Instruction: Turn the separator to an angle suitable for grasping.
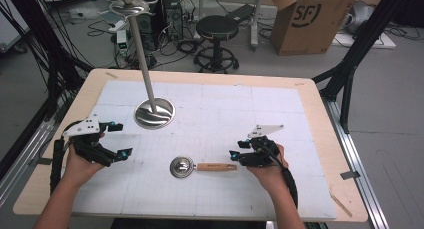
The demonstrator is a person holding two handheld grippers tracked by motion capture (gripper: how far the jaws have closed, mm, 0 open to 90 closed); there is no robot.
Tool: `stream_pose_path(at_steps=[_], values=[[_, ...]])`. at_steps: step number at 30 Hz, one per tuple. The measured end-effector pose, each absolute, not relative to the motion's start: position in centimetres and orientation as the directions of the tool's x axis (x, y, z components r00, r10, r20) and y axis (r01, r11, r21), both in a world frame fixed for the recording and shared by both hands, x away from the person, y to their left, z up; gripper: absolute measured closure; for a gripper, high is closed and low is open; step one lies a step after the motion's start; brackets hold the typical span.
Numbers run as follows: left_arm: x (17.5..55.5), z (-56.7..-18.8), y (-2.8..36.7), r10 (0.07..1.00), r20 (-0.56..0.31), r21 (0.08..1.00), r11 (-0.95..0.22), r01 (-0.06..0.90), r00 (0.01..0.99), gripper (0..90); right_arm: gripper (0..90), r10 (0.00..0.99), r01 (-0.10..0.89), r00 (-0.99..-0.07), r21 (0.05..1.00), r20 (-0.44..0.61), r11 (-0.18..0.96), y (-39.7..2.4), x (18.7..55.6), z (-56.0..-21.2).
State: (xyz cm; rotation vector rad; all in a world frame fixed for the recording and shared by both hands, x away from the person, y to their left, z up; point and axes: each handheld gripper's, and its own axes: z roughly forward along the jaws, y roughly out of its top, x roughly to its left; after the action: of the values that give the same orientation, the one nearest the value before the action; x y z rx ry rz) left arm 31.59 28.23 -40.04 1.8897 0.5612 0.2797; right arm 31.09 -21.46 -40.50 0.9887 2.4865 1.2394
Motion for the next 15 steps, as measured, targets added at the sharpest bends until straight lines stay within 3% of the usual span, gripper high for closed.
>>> stream_pose_path(at_steps=[1, 6, 9, 11, 12, 13, 15], values=[[31.6, -40.1, 28.2, 0.502, -0.075, 0.924, -0.290, 0.250, 0.862, 1.8, 39.0, 0.649, 0.464, -0.752, 0.792, 0.115, 0.397, -22.0, 30.8, -40.2], [31.6, -40.1, 28.0, 0.497, -0.077, 0.923, -0.293, 0.251, 0.865, 1.9, 27.3, 0.655, 0.430, -0.744, 0.846, 0.135, 0.314, -23.8, 29.9, -40.4], [31.6, -40.2, 28.0, 0.496, -0.074, 0.921, -0.298, 0.250, 0.865, 1.8, 27.0, 0.619, 0.414, -0.773, 0.849, 0.138, 0.327, -24.5, 29.8, -40.7], [31.6, -40.1, 28.0, 0.496, -0.073, 0.922, -0.298, 0.249, 0.865, 1.8, 28.2, 0.616, 0.414, -0.777, 0.843, 0.130, 0.344, -24.5, 29.7, -40.7], [31.6, -40.1, 28.0, 0.495, -0.073, 0.922, -0.298, 0.248, 0.866, 1.8, 36.9, 0.638, 0.431, -0.763, 0.817, 0.103, 0.384, -24.4, 29.6, -40.8], [31.6, -40.1, 28.0, 0.496, -0.073, 0.922, -0.297, 0.248, 0.865, 1.8, 36.9, 0.638, 0.431, -0.763, 0.817, 0.103, 0.384, -24.4, 29.6, -40.8], [31.6, -40.1, 28.1, 0.499, -0.073, 0.922, -0.298, 0.249, 0.863, 1.8, 51.4, 0.636, 0.445, -0.765, 0.795, 0.098, 0.413, -24.5, 29.5, -41.1]])
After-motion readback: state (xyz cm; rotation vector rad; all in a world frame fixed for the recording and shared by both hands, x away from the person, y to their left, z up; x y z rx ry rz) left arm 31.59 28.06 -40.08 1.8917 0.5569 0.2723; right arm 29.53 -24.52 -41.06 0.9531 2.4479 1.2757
